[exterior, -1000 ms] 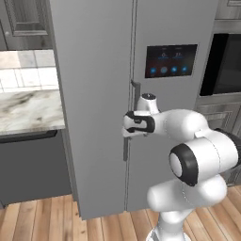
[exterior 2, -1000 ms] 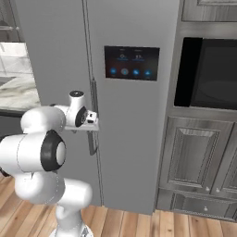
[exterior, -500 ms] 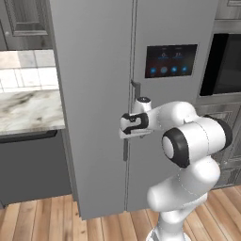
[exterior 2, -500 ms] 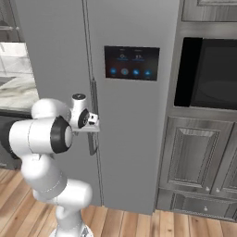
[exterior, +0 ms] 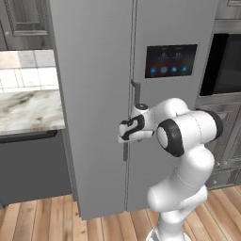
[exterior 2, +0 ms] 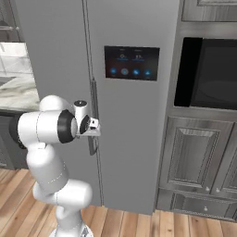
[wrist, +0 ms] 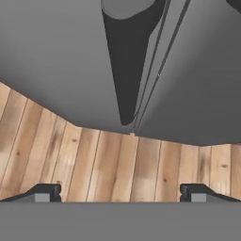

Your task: Take the lemon wedge from the fridge and place it on the plate with fish on the dining counter.

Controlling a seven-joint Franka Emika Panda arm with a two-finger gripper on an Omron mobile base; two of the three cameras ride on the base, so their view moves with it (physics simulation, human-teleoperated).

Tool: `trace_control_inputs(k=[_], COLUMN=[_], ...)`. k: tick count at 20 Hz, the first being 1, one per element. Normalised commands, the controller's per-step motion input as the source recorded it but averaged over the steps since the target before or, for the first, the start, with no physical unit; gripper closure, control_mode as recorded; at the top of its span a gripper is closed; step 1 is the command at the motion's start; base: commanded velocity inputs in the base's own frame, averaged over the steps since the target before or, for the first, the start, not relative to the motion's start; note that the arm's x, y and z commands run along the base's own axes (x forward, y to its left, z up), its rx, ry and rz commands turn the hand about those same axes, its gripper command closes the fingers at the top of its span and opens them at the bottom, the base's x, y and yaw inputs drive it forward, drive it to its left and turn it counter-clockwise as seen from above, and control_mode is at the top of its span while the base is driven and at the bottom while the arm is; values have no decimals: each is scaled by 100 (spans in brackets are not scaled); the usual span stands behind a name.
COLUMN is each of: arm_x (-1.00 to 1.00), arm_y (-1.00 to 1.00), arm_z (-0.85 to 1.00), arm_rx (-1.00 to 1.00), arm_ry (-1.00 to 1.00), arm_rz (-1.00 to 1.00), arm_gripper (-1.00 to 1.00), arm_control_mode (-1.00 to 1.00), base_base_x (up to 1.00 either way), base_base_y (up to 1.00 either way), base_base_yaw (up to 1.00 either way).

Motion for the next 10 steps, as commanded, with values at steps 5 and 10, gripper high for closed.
trace_control_inputs(k=[5, 10], arm_x=[36, 39], arm_y=[0, 2], arm_z=[-12, -4], arm_rx=[0, 0], arm_ry=[-7, -4], arm_rz=[0, 0], arm_gripper=[-100, -100], arm_control_mode=[-100, -100], base_base_x=[0, 0], base_base_y=[0, 0], base_base_yaw=[0, 0])
